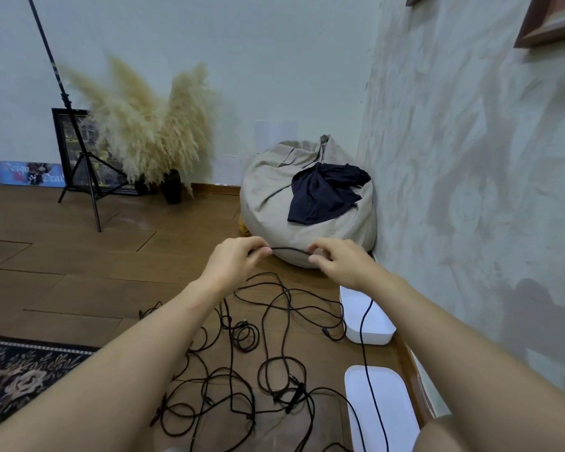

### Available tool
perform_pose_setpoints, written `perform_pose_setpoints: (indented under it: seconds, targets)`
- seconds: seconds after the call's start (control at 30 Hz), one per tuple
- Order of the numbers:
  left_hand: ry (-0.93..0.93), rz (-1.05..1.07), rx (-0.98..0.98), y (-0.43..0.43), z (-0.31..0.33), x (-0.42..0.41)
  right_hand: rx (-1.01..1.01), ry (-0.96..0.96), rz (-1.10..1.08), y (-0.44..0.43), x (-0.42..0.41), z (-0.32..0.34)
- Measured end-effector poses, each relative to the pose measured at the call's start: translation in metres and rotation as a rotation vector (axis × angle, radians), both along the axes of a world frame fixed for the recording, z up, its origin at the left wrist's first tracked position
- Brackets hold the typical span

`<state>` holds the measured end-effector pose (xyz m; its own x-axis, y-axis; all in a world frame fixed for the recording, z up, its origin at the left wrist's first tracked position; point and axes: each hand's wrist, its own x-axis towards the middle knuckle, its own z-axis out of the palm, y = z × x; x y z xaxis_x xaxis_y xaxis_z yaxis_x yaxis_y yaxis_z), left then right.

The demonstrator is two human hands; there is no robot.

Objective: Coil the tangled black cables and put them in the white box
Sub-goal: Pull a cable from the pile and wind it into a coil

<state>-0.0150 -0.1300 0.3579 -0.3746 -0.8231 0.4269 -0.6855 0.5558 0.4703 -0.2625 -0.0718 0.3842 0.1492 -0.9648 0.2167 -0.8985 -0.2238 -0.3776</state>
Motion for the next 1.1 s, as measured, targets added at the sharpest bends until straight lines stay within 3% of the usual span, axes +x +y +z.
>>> perform_pose_setpoints:
  seconds: [0.13, 0.23, 0.33, 0.43, 0.53, 0.63, 0.73, 0.9, 1.1]
  targets:
    - [-0.031, -0.111, -0.034, 0.008, 0.002, -0.019, -0.033, -0.052, 0.075, -0.004, 0.019, 0.0]
    - [-0.016, -0.03, 0.029, 0.002, 0.002, -0.007, -0.129, -0.033, -0.041, -0.007, 0.003, 0.002]
    - [-0.022, 0.075, 0.023, -0.004, 0.002, 0.009, -0.098, -0.036, -0.102, -0.007, -0.011, 0.0]
    - [-0.022, -0.007, -0.017, 0.002, 0.007, 0.0, 0.03, -0.081, 0.042, -0.004, 0.006, 0.0]
    - [-0.036, -0.104, -0.046, 0.01, 0.013, -0.015, -0.008, -0.102, 0.099, -0.007, 0.02, 0.002]
    - [0.009, -0.003, -0.01, 0.004, 0.015, -0.003, -0.127, -0.102, -0.01, -0.009, 0.007, 0.003]
    - [0.013, 0.09, -0.031, -0.002, 0.013, 0.012, -0.103, -0.107, -0.094, -0.008, -0.007, -0.001]
    - [-0.019, -0.065, -0.083, 0.009, 0.018, -0.011, -0.011, -0.163, 0.119, -0.006, 0.013, 0.0]
    - [0.023, 0.065, -0.039, -0.004, 0.015, 0.014, -0.135, -0.095, -0.07, -0.005, -0.013, 0.006]
